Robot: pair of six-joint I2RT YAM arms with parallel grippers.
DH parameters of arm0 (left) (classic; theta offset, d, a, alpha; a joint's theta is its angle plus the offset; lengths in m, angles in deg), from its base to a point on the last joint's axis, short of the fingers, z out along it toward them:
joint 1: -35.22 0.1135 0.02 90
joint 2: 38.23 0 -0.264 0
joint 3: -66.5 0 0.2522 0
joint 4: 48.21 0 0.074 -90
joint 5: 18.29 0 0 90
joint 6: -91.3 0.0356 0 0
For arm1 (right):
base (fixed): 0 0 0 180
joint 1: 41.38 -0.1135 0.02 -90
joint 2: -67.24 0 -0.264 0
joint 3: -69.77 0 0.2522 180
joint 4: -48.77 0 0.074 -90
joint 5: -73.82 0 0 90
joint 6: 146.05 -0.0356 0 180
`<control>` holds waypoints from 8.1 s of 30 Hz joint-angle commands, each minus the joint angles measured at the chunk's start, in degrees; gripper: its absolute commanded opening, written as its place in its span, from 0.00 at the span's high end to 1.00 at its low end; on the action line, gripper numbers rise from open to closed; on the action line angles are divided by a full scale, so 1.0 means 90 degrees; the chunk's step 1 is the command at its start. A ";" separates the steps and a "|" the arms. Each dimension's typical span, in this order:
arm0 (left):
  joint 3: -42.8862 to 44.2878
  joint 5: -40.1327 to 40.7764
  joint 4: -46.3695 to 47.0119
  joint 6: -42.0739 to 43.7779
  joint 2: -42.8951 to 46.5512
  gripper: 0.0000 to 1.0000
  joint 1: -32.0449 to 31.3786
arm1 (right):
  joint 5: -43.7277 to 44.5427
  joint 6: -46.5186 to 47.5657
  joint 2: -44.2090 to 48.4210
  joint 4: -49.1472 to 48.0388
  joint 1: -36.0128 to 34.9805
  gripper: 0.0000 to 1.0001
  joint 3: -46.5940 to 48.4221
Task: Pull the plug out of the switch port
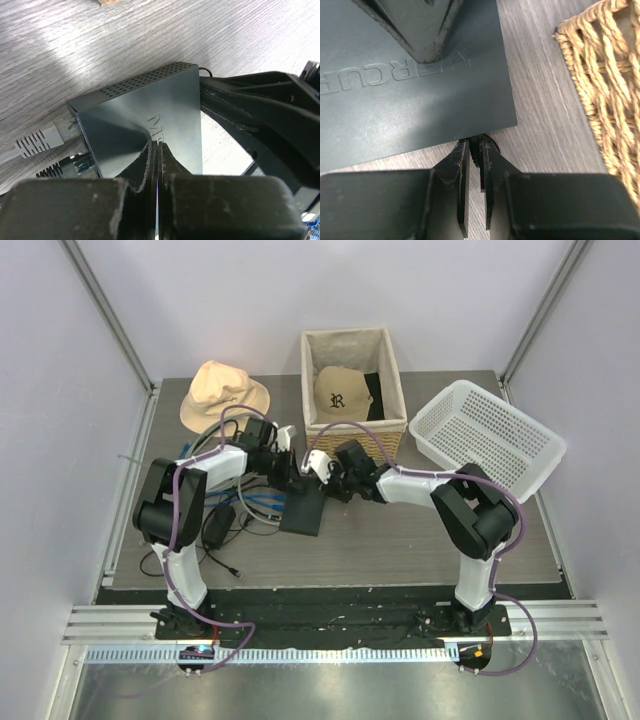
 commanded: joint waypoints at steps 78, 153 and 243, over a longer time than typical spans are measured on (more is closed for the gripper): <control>0.0097 0.2745 -0.1149 0.0475 -0.1288 1.00 -0.0970 | 0.2409 0.0578 0.1253 -0.0342 -0.0027 0.99 -0.1475; 0.0730 -0.0869 -0.1793 0.0777 -0.0390 0.69 -0.1468 | -0.0783 -0.2391 0.2241 0.3816 0.0929 0.49 0.0925; -0.0245 -0.0955 0.2815 0.0007 -0.0926 0.52 -0.0442 | -0.0772 -0.2332 0.0971 0.4139 0.0403 0.81 0.1405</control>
